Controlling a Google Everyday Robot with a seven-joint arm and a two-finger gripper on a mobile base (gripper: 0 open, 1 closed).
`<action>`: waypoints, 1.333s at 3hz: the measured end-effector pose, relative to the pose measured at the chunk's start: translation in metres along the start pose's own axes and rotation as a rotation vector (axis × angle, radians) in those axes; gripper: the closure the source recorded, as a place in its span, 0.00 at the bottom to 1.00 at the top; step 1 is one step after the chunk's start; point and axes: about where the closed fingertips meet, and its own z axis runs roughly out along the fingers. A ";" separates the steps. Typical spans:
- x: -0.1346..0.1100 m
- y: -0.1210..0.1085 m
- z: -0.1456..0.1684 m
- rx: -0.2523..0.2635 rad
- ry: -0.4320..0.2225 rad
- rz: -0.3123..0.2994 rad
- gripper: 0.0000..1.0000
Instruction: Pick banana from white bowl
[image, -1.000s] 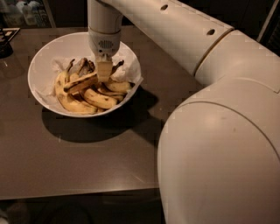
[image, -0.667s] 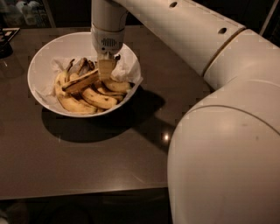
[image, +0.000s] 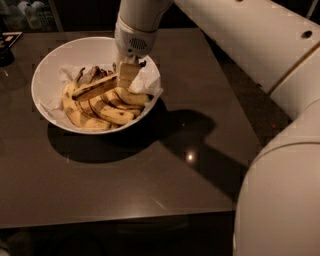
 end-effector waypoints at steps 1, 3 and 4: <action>0.004 0.015 -0.017 0.032 -0.103 -0.010 1.00; 0.018 0.069 -0.056 0.122 -0.185 0.029 1.00; 0.021 0.099 -0.072 0.162 -0.186 0.068 1.00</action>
Offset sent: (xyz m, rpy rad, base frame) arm -0.0755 -0.0603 0.0378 0.2427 -0.0763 -0.0248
